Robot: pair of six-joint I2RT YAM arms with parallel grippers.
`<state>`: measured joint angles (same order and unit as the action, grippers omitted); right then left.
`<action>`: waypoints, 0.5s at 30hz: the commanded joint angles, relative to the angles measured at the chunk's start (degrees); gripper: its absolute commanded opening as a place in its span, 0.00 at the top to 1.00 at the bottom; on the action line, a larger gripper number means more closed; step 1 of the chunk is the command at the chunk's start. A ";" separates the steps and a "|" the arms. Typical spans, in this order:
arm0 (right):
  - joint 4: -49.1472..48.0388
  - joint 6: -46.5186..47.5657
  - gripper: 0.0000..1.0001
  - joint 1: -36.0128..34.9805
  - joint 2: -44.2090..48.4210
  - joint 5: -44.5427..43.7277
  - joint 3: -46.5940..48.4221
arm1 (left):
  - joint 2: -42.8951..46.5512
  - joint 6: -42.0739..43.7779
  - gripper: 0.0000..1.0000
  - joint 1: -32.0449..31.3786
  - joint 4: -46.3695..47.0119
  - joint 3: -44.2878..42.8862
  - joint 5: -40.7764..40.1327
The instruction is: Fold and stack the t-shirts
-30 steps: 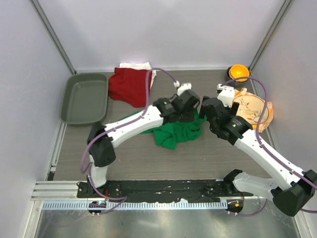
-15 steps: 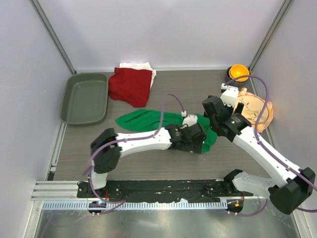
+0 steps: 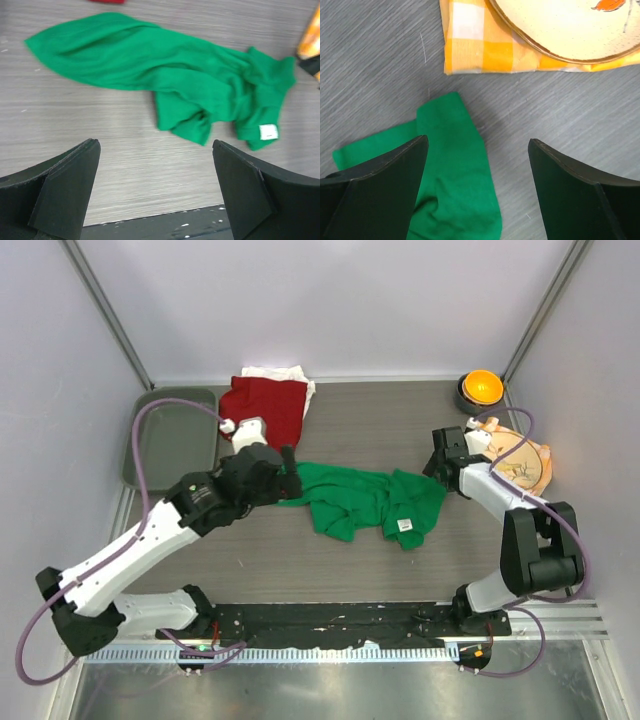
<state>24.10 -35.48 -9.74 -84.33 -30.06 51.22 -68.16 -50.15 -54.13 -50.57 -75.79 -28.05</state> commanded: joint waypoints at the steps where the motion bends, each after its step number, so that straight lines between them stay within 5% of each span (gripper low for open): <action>1: -6.43 -1.51 0.16 1.39 -3.28 4.14 1.51 | 6.89 2.77 0.00 6.04 -3.84 5.29 0.54; 10: -10.12 -2.04 0.33 1.48 -11.99 5.80 4.41 | 11.82 6.55 0.00 15.01 -4.37 11.36 3.17; 15: -9.68 -2.48 0.64 1.48 -15.07 5.63 5.03 | 11.30 7.70 0.00 19.41 -2.26 14.35 5.38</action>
<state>16.01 -36.84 -8.19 -97.91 -24.32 54.37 -56.77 -44.56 -37.34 -55.00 -63.13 -24.82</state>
